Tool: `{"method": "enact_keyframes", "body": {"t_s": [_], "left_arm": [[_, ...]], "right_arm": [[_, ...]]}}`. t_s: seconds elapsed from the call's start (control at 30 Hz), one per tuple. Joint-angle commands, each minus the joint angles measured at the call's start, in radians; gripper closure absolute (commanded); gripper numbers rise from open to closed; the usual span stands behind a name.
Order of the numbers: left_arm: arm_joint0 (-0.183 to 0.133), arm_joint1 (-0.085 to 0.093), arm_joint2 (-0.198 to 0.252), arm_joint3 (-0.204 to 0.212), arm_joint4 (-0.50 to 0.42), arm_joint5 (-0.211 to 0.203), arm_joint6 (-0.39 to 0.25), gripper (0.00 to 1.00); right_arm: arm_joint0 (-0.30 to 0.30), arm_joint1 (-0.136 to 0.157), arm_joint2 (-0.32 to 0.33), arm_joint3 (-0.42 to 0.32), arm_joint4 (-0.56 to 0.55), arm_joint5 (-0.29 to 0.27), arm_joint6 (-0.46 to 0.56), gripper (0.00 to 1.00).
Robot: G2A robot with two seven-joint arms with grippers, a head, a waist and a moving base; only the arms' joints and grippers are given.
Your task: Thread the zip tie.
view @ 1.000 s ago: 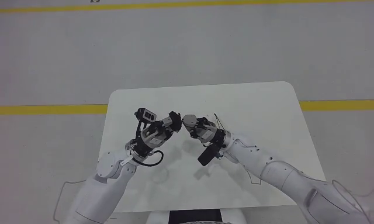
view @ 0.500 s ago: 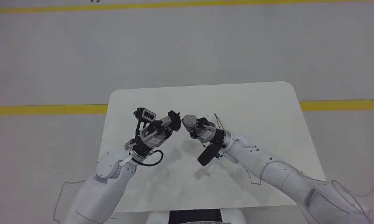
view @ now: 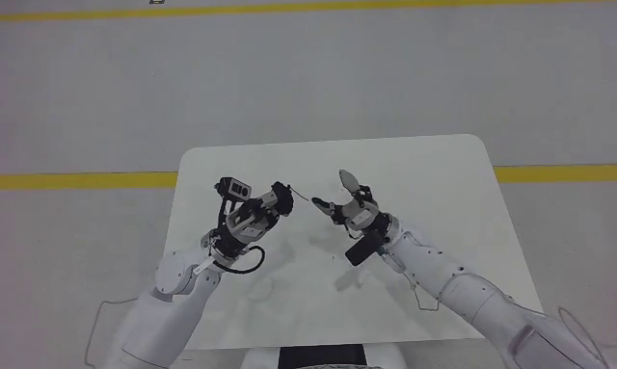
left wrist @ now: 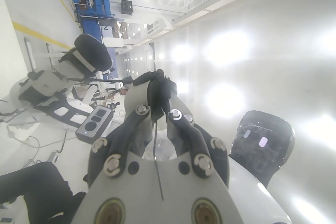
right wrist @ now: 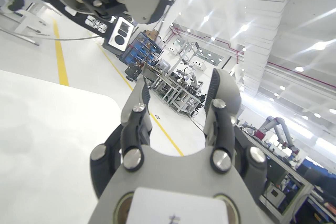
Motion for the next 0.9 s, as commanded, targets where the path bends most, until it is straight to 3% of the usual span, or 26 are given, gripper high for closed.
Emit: {"method": "enact_keyframes", "body": {"t_s": [0.0,0.1,0.17,0.53,0.63,0.83,0.87], "left_arm": [[0.002,0.001,-0.002,0.007,0.016,0.001,-0.014,1.0],[0.0,0.003,-0.017,0.02,0.061,0.0,-0.024,1.0],[0.002,0.004,-0.022,0.025,0.09,0.0,-0.03,1.0],[0.001,0.004,-0.022,0.025,0.094,0.0,-0.026,1.0],[0.002,0.006,-0.03,0.019,0.16,0.0,-0.03,1.0],[0.036,0.003,-0.101,0.029,0.228,0.0,-0.117,1.0],[0.04,0.001,-0.11,0.039,0.241,0.0,-0.127,1.0]], "right_arm": [[-0.016,0.013,0.037,-0.01,0.024,-0.072,0.006,0.0],[-0.041,0.034,0.087,-0.039,0.057,-0.199,0.025,0.0],[-0.055,0.045,0.114,-0.05,0.065,-0.251,0.04,0.0],[-0.057,0.044,0.115,-0.051,0.07,-0.253,0.044,0.0],[-0.082,0.05,0.156,-0.059,0.148,-0.335,0.041,0.0],[-0.127,0.08,0.254,-0.048,0.254,-0.604,0.01,0.0],[-0.135,0.084,0.26,-0.054,0.268,-0.619,0.012,0.0]]}}
